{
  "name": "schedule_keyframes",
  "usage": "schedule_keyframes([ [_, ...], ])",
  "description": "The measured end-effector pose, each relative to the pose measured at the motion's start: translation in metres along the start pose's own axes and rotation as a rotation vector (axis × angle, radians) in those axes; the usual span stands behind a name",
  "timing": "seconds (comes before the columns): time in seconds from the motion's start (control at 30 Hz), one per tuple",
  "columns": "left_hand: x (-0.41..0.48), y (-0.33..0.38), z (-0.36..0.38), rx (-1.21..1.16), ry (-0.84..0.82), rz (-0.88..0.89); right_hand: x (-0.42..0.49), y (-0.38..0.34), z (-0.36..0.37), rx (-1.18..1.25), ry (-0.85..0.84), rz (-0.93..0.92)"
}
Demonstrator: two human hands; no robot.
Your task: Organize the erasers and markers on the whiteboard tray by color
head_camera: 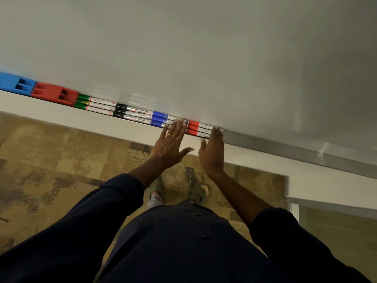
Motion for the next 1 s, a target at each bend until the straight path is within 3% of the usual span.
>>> schedule_keyframes([
  [0.1, -0.008, -0.030, 0.000, 0.049, -0.002, -0.076, -0.017, -0.019, 0.023, -0.142, -0.060, -0.196],
  [0.2, -0.014, -0.055, -0.002, 0.064, 0.010, -0.107, -0.021, -0.030, 0.035, -0.241, -0.086, -0.278],
  [0.57, -0.026, -0.088, 0.001, -0.034, -0.050, -0.054, -0.022, -0.036, 0.044, -0.351, -0.087, -0.187],
  [1.0, -0.062, -0.101, -0.043, -0.006, 0.070, -0.054, -0.054, -0.090, 0.007, -0.296, 0.054, -0.214],
])
Point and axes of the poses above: each hand's wrist, its own x-axis towards the middle knuckle, its own z-axis out of the palm, y = z × x, the point moved 9 cm from there along x, towards the middle knuckle, and after that the axes turned 2 degrees about x, right-handed, at the moved point
